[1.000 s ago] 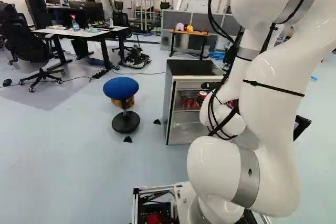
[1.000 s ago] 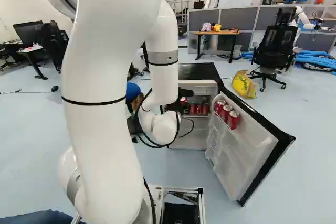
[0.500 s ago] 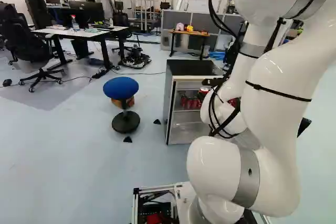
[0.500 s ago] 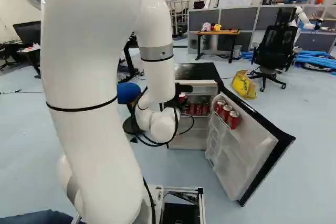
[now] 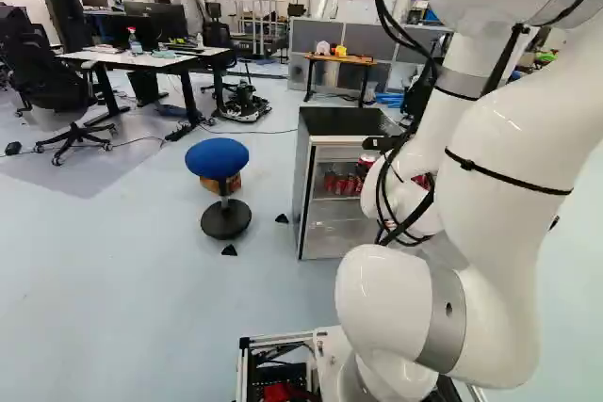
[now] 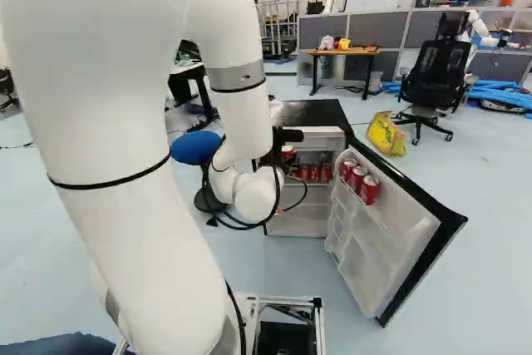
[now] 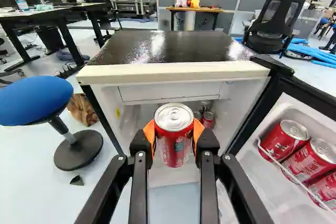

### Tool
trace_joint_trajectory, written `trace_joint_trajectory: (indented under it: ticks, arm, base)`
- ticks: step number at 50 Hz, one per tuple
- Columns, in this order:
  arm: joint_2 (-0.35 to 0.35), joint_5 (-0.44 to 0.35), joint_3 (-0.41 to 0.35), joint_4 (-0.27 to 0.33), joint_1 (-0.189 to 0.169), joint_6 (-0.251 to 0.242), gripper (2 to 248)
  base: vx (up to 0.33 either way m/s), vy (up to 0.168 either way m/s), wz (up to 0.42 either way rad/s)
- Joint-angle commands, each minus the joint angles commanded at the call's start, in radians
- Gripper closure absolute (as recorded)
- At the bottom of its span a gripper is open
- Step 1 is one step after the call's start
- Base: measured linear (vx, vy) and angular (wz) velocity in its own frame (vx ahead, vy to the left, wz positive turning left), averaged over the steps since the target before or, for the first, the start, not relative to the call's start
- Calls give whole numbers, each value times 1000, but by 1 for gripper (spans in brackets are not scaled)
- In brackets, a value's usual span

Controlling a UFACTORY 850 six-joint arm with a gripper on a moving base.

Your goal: Grab a drink from the fridge

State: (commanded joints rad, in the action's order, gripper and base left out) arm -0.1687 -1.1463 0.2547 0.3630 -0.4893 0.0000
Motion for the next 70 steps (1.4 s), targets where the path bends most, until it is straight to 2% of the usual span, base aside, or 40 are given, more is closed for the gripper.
trace_joint_trajectory:
  ticks: [30, 70]
  arm:
    - [76, 91, 12, 0, 14, 0, 157]
    - [129, 110, 74, -8, 52, 0, 157]
  base:
    - [0, 0, 0]
    - [0, 0, 0]
